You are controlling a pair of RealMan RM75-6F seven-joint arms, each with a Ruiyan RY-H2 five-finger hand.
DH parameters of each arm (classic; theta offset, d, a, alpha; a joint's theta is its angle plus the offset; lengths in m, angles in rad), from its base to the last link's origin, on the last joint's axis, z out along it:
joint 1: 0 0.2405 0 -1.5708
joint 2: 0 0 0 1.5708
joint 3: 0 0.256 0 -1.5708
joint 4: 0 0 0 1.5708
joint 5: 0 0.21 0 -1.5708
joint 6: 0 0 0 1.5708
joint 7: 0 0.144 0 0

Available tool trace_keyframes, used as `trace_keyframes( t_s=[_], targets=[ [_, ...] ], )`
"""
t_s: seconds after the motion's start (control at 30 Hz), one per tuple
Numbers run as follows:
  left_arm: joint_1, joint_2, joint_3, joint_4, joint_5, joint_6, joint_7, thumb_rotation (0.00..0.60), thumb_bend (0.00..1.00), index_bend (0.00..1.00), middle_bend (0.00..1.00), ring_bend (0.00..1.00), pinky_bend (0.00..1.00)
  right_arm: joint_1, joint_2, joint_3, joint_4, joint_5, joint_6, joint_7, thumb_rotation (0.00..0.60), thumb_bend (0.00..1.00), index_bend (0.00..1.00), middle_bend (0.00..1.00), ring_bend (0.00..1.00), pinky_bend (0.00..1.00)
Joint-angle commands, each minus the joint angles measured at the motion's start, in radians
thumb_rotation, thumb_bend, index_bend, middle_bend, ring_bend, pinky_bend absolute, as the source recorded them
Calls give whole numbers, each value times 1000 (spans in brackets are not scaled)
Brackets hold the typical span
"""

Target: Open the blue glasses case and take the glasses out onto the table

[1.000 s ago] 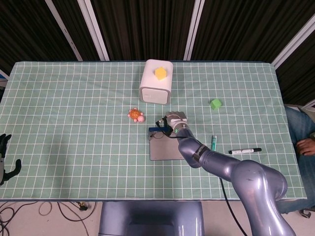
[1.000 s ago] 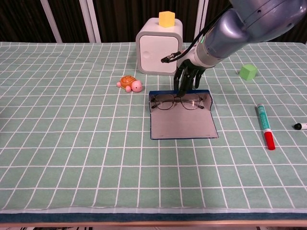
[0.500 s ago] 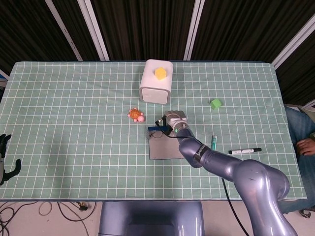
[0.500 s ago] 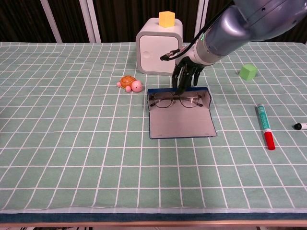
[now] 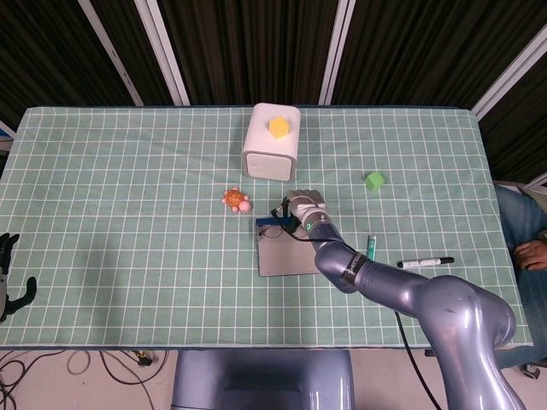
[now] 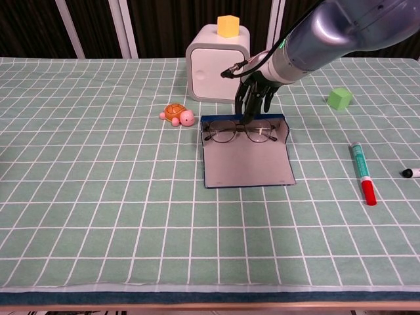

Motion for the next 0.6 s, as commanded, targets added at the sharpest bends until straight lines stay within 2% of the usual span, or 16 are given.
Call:
trace_keyframes(
  t_s=[0.03, 0.6],
  targets=[
    [0, 0, 0, 0, 0, -1, 0, 600, 464, 29, 0, 0, 0, -7, 11, 5, -15, -24, 6, 27, 600, 469, 530, 443, 332, 214],
    [0, 0, 1, -2, -3, -1, 3, 600, 463, 29, 0, 0, 0, -75, 40, 26, -91, -238, 80, 189, 600, 469, 536, 438, 332, 214]
  ],
)
